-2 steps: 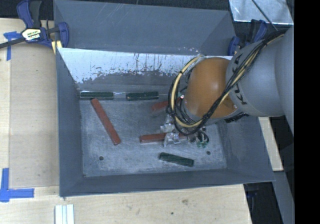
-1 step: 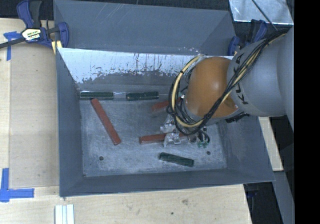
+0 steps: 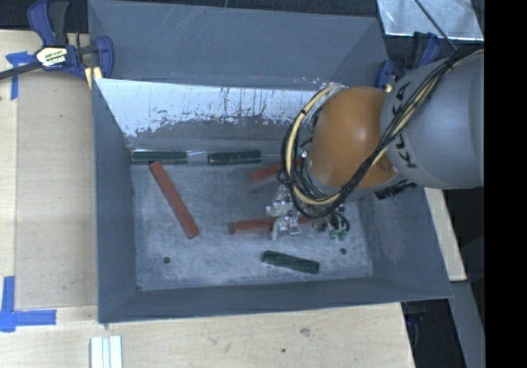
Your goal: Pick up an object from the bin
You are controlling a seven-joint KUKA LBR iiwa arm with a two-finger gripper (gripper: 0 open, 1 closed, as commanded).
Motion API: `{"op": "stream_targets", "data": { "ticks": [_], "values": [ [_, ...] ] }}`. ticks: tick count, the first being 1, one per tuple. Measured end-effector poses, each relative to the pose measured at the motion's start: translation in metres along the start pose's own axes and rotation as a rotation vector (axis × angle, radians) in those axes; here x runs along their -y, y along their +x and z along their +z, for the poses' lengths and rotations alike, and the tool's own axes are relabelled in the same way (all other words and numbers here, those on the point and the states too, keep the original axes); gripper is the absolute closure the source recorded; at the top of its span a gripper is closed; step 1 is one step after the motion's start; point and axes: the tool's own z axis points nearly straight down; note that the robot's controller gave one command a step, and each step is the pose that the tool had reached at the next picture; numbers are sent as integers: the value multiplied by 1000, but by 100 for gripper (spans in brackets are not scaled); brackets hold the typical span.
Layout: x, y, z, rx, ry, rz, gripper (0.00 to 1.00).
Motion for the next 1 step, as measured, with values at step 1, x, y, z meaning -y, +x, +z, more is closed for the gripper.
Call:
{"op": "stream_targets", "data": {
  "ticks": [1],
  "values": [
    [0,-2,-14,5,-1,-1,100]
  ]
}}
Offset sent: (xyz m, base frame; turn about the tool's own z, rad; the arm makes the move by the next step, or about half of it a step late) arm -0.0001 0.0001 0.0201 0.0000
